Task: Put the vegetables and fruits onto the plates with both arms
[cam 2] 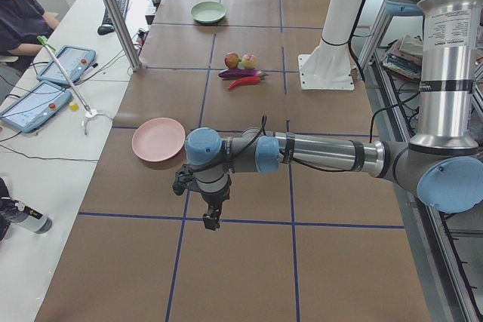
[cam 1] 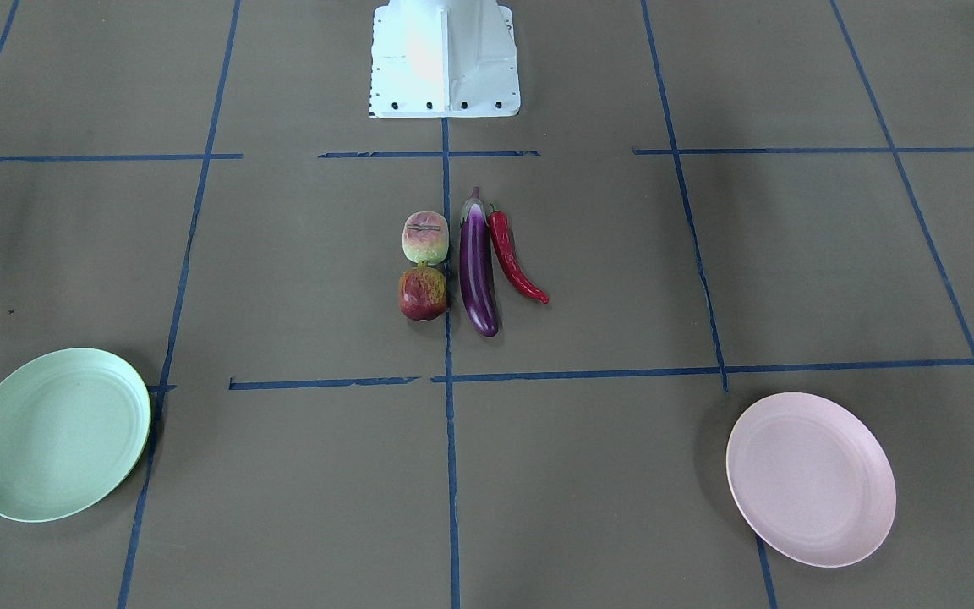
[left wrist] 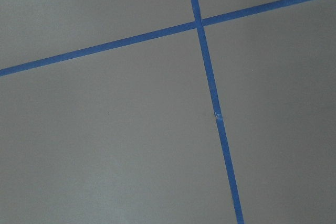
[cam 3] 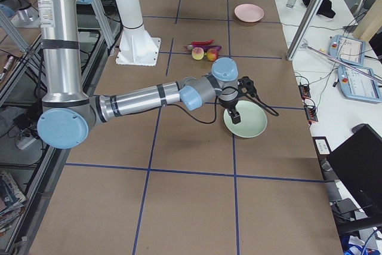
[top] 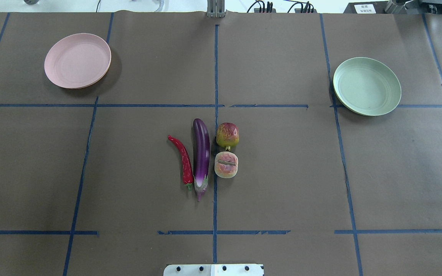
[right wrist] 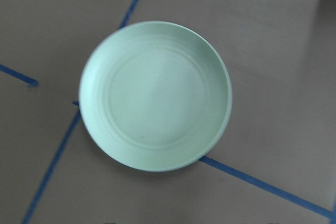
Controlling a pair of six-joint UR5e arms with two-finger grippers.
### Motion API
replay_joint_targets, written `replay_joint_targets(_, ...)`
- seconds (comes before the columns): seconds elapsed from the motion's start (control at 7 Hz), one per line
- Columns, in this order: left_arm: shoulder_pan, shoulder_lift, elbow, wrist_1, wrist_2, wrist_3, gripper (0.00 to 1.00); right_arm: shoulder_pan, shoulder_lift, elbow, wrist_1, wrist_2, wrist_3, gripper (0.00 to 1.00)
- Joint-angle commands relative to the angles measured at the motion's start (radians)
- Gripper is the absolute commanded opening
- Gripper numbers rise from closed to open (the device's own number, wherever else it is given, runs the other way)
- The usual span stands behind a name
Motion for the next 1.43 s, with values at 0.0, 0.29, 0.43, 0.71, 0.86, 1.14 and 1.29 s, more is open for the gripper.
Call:
replay_joint_targets(0.0, 0.001, 0.000, 0.000, 0.000, 0.000, -0.003, 1.00, -0.217, 0.199, -0.004, -0.001, -0.030, 0.356, 1.00)
replay_joint_targets(0.29, 0.001, 0.000, 0.000, 0.000, 0.001, -0.001, 1.00, -0.452, 0.368, -0.022, -0.033, -0.230, 0.646, 1.00)
replay_joint_targets(0.43, 0.001, 0.000, 0.000, 0.000, 0.003, 0.000, 1.00, -0.550, 0.479, -0.024, -0.161, -0.353, 0.747, 1.00)
replay_joint_targets(0.71, -0.001, 0.000, -0.001, 0.000, 0.001, 0.002, 1.00, -0.674, 0.719, -0.182, -0.314, -0.525, 0.877, 1.00)
replay_joint_targets(0.86, 0.001, 0.000, -0.001, 0.000, 0.001, 0.002, 1.00, -0.698, 0.808, -0.311, -0.314, -0.561, 0.905, 1.00)
replay_joint_targets(1.14, -0.001, 0.000, -0.001, 0.000, 0.000, 0.002, 1.00, -0.732, 0.815, -0.360, -0.313, -0.606, 0.906, 1.00)
replay_joint_targets(1.29, 0.001, 0.000, -0.003, 0.000, 0.000, 0.002, 1.00, -0.749, 0.803, -0.361, -0.313, -0.609, 0.906, 1.00)
